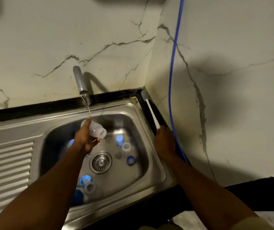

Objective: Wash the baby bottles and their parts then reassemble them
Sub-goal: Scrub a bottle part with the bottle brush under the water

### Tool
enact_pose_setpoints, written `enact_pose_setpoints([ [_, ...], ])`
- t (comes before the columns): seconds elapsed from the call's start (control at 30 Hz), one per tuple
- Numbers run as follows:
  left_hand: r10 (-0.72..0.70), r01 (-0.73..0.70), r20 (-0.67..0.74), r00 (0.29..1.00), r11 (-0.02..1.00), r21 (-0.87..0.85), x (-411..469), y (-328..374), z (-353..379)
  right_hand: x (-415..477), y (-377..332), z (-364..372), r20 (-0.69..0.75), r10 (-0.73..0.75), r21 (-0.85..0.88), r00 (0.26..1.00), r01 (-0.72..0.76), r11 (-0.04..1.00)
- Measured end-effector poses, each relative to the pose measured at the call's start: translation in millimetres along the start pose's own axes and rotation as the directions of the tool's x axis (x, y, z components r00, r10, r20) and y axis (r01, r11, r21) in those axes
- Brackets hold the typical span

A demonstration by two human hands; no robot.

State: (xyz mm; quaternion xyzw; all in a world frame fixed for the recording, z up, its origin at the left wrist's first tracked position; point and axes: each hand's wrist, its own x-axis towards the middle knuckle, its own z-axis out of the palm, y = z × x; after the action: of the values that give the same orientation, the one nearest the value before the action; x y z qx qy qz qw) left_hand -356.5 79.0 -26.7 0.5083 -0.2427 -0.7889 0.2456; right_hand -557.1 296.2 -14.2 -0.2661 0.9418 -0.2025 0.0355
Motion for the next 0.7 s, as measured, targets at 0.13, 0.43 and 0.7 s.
enact_pose_setpoints([
  [0.13, -0.020, 0.028, 0.048, 0.999, 0.983, -0.179, 10, 15, 1, -21, -62, -27, 0.300, -0.040, 0.398, 0.953, -0.087, 0.913],
  [0.43, 0.020, -0.019, 0.003, 1.000, 0.988, -0.155, 43, 53, -7, -85, -85, -71, 0.869, -0.144, 0.469, 0.474, -0.695, 0.545],
  [0.7, -0.007, 0.059, 0.182, 0.983, 0.958, -0.280, 44, 50, 7, -60, -98, -59, 0.936, -0.322, 0.193, 0.140, -0.972, 0.137],
])
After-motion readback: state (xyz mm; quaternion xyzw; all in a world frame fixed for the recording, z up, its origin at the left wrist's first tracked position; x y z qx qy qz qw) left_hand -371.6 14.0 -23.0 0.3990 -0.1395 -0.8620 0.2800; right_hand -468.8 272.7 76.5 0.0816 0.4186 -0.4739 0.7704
